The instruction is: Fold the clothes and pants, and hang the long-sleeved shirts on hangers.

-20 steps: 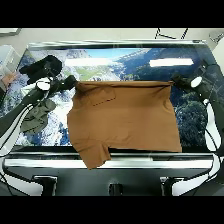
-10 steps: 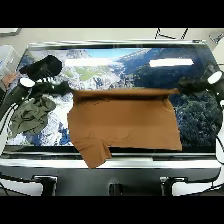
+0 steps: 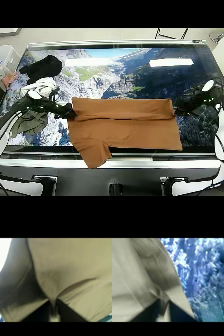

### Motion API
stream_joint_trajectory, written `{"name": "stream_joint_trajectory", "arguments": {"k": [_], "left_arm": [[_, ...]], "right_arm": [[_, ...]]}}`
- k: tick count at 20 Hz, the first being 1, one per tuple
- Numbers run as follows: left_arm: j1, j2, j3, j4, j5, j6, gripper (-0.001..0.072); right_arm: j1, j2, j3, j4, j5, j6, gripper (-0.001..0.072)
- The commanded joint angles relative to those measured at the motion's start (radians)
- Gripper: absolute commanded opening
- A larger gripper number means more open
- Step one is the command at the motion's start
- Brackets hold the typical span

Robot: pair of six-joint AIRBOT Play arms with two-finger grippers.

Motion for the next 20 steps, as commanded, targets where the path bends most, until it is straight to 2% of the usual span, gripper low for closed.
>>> {"name": "stream_joint_trajectory", "arguments": {"k": [1, 2, 3, 5, 8, 11, 14, 16, 20], "left_arm": [[0.037, 0.006, 0.035, -0.012, -0.084, -0.011, 0.0437], [0.064, 0.013, 0.064, -0.007, -0.134, -0.01, 0.0471], [0.095, 0.028, 0.081, 0.008, -0.19, -0.01, 0.0471], [0.134, 0.079, 0.048, 0.069, -0.269, -0.014, 0.0471], [0.132, 0.209, -0.21, 0.121, -0.225, 0.018, 0.0469], [0.119, 0.315, -0.51, 0.037, -0.11, 0.101, 0.0462], [0.1, 0.34, -0.64, -0.121, -0.05, 0.183, 0.0456], [0.041, 0.337, -0.666, -0.137, -0.006, 0.185, 0.0456], [-0.096, 0.336, -0.668, -0.144, 0.054, 0.132, 0.0455]], "right_arm": [[-0.021, -0.005, 0.039, 0.016, 0.093, -0.01, 0.0416], [-0.053, -0.005, 0.074, 0.014, 0.163, -0.043, 0.0536], [-0.094, -0.005, 0.1, 0.014, 0.231, -0.055, 0.06], [-0.188, 0.011, 0.086, 0.014, 0.333, -0.055, 0.0609], [-0.264, 0.09, -0.085, 0.0, 0.293, -0.063, 0.0608], [-0.263, 0.135, -0.229, 0.012, 0.241, -0.116, 0.0608], [-0.263, 0.135, -0.243, 0.018, 0.248, -0.118, 0.0608], [-0.263, 0.135, -0.243, 0.018, 0.254, -0.118, 0.0608], [-0.263, 0.135, -0.246, 0.018, 0.26, -0.118, 0.0608]]}}
